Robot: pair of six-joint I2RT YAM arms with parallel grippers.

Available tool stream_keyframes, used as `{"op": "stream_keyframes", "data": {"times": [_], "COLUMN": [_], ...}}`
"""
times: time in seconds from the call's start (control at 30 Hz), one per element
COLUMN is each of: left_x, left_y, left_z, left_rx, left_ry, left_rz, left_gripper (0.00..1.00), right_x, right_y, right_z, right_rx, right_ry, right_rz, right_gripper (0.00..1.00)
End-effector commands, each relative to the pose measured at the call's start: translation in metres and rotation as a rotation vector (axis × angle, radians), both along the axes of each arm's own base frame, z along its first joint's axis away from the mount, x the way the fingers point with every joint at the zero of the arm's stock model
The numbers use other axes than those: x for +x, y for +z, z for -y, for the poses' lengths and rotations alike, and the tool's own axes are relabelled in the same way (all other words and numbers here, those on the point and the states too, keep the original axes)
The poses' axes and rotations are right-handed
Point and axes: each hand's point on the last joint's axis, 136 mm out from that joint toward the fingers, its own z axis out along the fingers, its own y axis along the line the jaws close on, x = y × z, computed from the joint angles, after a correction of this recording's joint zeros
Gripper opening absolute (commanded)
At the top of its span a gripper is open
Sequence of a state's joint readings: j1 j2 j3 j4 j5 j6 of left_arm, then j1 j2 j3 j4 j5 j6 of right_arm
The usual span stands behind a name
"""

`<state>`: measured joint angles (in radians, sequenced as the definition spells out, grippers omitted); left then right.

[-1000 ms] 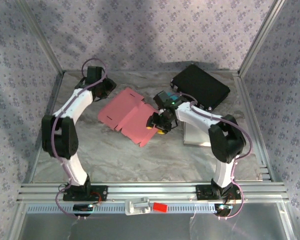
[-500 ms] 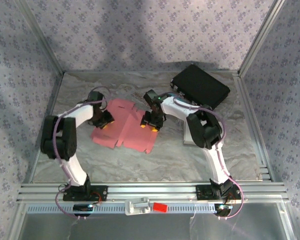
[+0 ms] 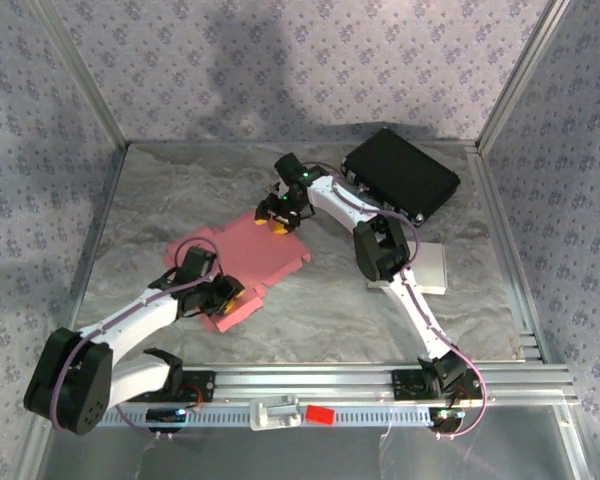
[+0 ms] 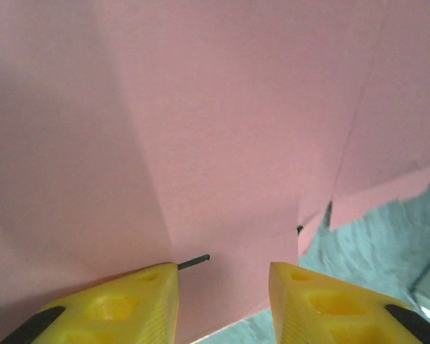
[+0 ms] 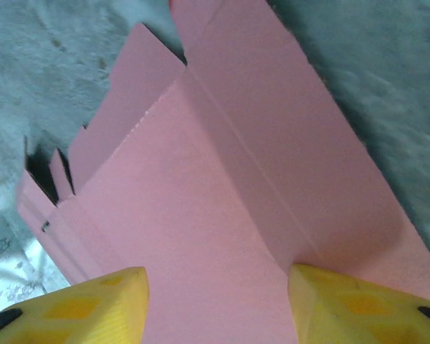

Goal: Fold the paper box

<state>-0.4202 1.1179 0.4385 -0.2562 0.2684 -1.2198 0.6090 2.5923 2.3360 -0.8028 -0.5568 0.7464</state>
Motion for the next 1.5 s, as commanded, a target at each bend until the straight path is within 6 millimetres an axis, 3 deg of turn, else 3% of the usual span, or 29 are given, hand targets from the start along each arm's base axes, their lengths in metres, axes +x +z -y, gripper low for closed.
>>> {"op": "stream_keyframes", "data": {"times": [0.0, 0.13, 0.27, 0.37, 0.53, 0.7, 0.87, 1.03, 1.13, 1.23, 1.3, 1.37, 1.47], "left_x": [0.024, 0.046, 0.067, 0.087, 0.121, 0.125, 0.100, 0.060, 0.038, 0.022, 0.016, 0.016, 0.024], "left_y": [0.040, 0.074, 0.079, 0.073, 0.055, 0.018, -0.006, -0.015, -0.017, -0.018, -0.016, -0.009, 0.013], "left_z": [0.019, 0.010, -0.035, -0.069, -0.104, -0.107, -0.099, -0.075, -0.052, -0.020, 0.004, 0.023, 0.036], "left_rx": [-0.134, -0.129, 0.025, 0.168, 0.254, 0.269, 0.203, 0.075, 0.012, -0.040, -0.075, -0.111, -0.128], "left_ry": [0.035, -0.019, -0.047, -0.082, -0.082, -0.159, -0.123, -0.041, -0.011, -0.011, -0.032, -0.048, -0.072], "left_rz": [0.114, 0.145, 0.111, 0.076, 0.040, -0.059, -0.099, -0.106, -0.101, -0.097, -0.089, -0.074, -0.030], "left_gripper": [0.39, 0.40, 0.41, 0.41, 0.40, 0.38, 0.38, 0.38, 0.38, 0.38, 0.38, 0.38, 0.38], "right_x": [0.003, -0.005, -0.034, -0.070, -0.137, -0.147, -0.134, -0.095, -0.064, -0.037, -0.021, -0.009, 0.003], "right_y": [0.040, 0.094, 0.112, 0.103, 0.085, 0.044, -0.010, -0.049, -0.060, -0.059, -0.047, -0.024, 0.028], "right_z": [-0.005, 0.014, 0.042, 0.042, -0.001, -0.023, -0.005, 0.019, 0.025, 0.014, 0.006, 0.000, 0.000], "right_rx": [0.064, 0.041, 0.041, 0.068, 0.068, -0.001, -0.176, -0.238, -0.212, -0.123, -0.063, -0.016, 0.051], "right_ry": [0.071, 0.041, -0.054, -0.100, -0.037, -0.049, -0.055, -0.087, -0.090, -0.047, -0.002, 0.034, 0.048], "right_rz": [0.092, 0.218, 0.224, 0.149, 0.049, -0.042, -0.103, -0.156, -0.157, -0.167, -0.134, -0.062, 0.054], "right_gripper": [0.56, 0.56, 0.56, 0.55, 0.55, 0.55, 0.55, 0.55, 0.55, 0.56, 0.56, 0.56, 0.57]}}
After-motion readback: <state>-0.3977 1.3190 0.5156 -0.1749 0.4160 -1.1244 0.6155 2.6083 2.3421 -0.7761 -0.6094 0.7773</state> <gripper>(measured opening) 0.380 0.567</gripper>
